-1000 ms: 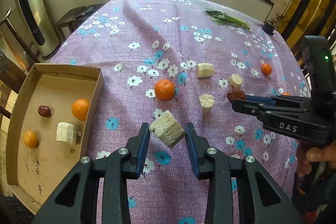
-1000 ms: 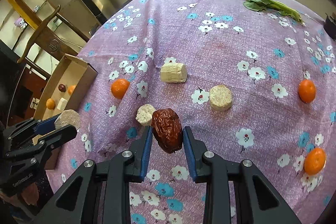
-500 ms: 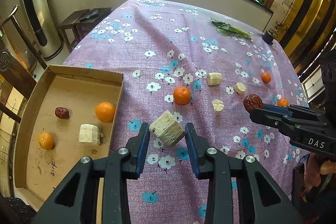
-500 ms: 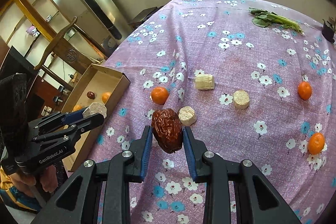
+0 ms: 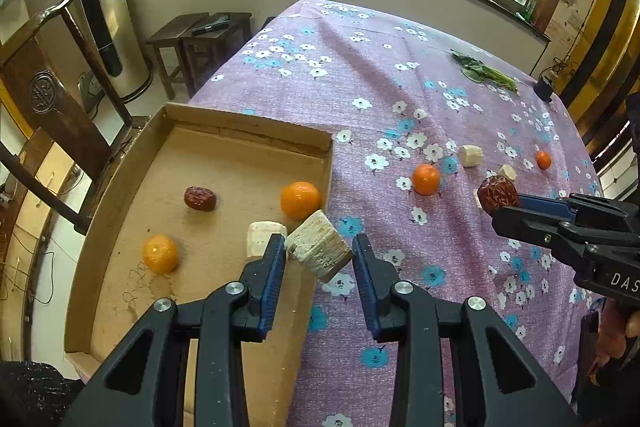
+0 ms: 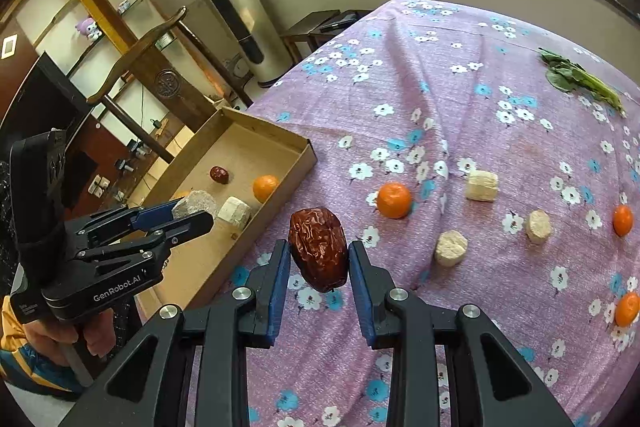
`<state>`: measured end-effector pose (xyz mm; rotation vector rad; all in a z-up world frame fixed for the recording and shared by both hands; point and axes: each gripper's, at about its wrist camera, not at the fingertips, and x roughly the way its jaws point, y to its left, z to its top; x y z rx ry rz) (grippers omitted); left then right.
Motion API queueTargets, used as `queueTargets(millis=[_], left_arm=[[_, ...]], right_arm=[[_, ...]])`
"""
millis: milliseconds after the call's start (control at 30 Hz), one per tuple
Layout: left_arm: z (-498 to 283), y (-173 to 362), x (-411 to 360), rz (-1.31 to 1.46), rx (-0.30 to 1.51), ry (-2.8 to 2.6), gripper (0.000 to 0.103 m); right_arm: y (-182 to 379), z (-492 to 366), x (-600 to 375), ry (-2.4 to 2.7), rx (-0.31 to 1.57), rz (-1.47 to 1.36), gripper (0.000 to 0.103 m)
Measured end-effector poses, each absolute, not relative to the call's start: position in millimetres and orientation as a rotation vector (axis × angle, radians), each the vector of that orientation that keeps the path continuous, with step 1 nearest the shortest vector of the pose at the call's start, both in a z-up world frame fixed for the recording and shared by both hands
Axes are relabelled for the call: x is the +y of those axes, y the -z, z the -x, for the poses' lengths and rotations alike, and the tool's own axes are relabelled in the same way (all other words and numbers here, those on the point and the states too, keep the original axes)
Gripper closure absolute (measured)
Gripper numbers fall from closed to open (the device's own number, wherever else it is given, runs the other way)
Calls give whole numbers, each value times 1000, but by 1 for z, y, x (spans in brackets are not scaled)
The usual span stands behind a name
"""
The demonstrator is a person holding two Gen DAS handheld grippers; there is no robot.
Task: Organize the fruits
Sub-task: 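Carry the yam chunk and red date over the cardboard box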
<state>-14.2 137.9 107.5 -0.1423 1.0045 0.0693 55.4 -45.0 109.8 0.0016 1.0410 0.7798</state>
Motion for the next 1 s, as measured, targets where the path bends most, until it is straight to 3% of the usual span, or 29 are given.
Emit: queueTargets(millis=[1000], left_arm=[[51, -67, 236, 246, 1078, -308, 70]], right_arm=[[-67, -77, 121, -1015, 1146, 179, 70]])
